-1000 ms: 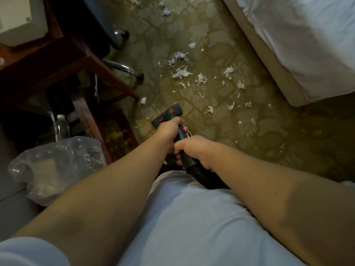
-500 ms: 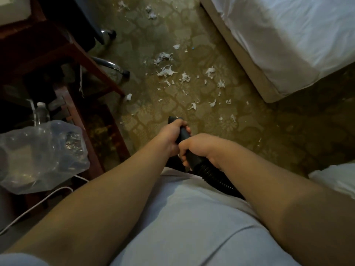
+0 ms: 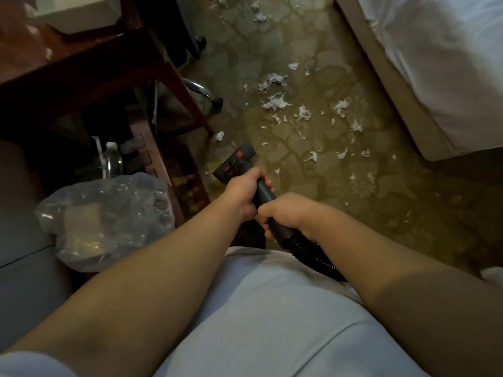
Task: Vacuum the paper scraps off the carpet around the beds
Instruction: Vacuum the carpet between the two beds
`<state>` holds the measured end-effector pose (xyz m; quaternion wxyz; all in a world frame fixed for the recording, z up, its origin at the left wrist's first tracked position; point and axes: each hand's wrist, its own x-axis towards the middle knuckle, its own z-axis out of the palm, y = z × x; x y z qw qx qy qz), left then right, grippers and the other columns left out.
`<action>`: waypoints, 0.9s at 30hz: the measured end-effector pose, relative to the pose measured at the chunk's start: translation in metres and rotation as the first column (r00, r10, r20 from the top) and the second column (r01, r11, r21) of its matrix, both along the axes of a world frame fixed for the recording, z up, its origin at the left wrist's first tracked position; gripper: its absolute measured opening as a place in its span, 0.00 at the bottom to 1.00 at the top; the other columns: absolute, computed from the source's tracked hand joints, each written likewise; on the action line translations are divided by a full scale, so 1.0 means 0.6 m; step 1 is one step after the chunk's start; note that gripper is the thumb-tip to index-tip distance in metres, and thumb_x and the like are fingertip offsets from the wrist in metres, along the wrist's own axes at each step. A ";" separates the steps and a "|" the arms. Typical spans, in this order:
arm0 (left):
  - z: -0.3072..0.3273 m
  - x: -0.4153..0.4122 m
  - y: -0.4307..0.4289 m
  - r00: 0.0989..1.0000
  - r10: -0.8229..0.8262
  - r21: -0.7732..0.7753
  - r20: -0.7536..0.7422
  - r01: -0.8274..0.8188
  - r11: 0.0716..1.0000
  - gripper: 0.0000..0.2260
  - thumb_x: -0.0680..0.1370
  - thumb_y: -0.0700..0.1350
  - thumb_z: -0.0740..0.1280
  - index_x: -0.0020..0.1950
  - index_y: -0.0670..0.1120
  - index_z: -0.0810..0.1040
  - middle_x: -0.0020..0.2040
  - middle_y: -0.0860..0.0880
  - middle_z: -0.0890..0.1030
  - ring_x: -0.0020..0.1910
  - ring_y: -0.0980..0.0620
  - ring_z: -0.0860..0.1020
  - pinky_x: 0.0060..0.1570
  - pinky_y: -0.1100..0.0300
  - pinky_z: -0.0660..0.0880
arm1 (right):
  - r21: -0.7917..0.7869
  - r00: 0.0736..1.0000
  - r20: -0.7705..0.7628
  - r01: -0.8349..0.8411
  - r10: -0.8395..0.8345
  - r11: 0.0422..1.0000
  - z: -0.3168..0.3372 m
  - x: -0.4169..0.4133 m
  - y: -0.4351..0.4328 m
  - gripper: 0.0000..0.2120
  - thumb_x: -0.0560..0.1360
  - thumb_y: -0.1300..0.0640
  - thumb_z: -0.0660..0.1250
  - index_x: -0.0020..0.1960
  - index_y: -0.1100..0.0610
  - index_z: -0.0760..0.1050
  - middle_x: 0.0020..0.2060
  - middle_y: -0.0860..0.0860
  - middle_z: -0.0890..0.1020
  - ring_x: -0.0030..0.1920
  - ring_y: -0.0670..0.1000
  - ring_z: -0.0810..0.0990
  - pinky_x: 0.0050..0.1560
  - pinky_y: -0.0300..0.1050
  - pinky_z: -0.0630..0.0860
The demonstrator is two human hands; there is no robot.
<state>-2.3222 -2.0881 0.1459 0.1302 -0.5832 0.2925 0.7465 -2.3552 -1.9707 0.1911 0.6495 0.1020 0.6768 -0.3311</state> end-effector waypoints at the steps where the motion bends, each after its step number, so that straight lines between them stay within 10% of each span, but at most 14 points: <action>1: -0.003 0.004 -0.025 1.000 0.009 0.000 0.012 -0.009 1.000 0.03 0.78 0.40 0.67 0.45 0.42 0.76 0.32 0.47 0.77 0.31 0.51 0.75 0.40 0.55 0.77 | -0.001 1.000 0.001 -0.003 0.003 1.000 -0.006 0.002 -0.024 0.08 0.73 0.62 0.72 0.51 0.63 0.80 0.32 0.54 0.85 0.30 0.51 0.85 0.30 0.41 0.79; 15: -0.025 0.029 -0.172 0.998 0.037 -0.003 0.046 -0.037 0.999 0.02 0.79 0.42 0.67 0.48 0.43 0.76 0.33 0.49 0.77 0.32 0.52 0.76 0.32 0.59 0.78 | -0.014 0.998 0.002 -0.058 0.058 0.998 -0.020 0.012 -0.172 0.06 0.73 0.62 0.72 0.49 0.62 0.80 0.33 0.53 0.85 0.31 0.50 0.85 0.32 0.42 0.80; 27: -0.024 -0.046 0.055 0.991 -0.136 0.049 0.018 0.135 0.990 0.03 0.79 0.41 0.68 0.50 0.43 0.77 0.33 0.48 0.77 0.31 0.50 0.76 0.36 0.55 0.78 | 0.040 0.996 -0.037 0.080 -0.079 0.996 0.003 -0.024 0.060 0.02 0.74 0.64 0.70 0.45 0.63 0.79 0.27 0.54 0.82 0.25 0.50 0.81 0.28 0.40 0.78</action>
